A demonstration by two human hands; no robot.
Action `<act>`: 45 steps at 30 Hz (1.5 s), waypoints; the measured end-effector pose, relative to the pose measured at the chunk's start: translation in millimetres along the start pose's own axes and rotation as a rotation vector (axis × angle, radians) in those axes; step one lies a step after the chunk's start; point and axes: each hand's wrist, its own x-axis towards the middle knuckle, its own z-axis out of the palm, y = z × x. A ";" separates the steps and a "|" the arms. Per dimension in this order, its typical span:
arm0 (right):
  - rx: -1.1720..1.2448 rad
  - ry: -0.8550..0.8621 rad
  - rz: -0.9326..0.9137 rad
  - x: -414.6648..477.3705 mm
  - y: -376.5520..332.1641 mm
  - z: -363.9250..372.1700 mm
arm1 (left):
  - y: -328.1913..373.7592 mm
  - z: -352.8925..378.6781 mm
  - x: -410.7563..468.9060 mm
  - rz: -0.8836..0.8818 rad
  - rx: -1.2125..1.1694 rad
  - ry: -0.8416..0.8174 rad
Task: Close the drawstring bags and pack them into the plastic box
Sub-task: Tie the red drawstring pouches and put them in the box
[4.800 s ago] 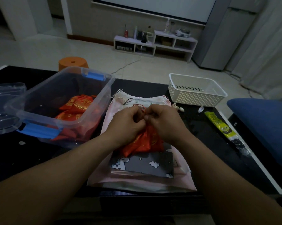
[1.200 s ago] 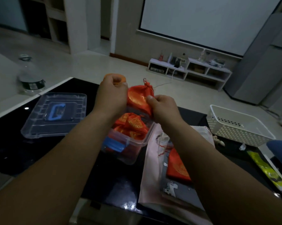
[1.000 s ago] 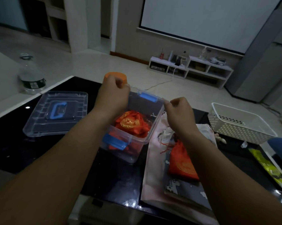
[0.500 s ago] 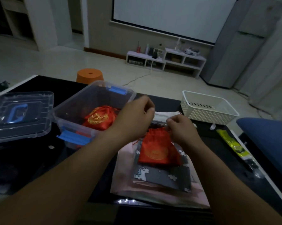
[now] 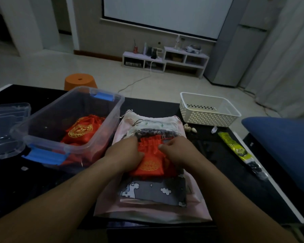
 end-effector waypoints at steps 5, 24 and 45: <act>0.164 -0.007 -0.001 -0.5 0.3 3.9 | 1.7 -2.3 -1.3 0.010 -0.326 0.105; 1.090 -0.042 0.135 -10.1 -7.3 7.5 | 15.1 10.0 -1.5 -0.236 -1.534 -0.042; 1.272 -0.010 0.229 -1.8 0.2 4.8 | 20.0 10.1 -3.0 -0.285 -1.651 -0.075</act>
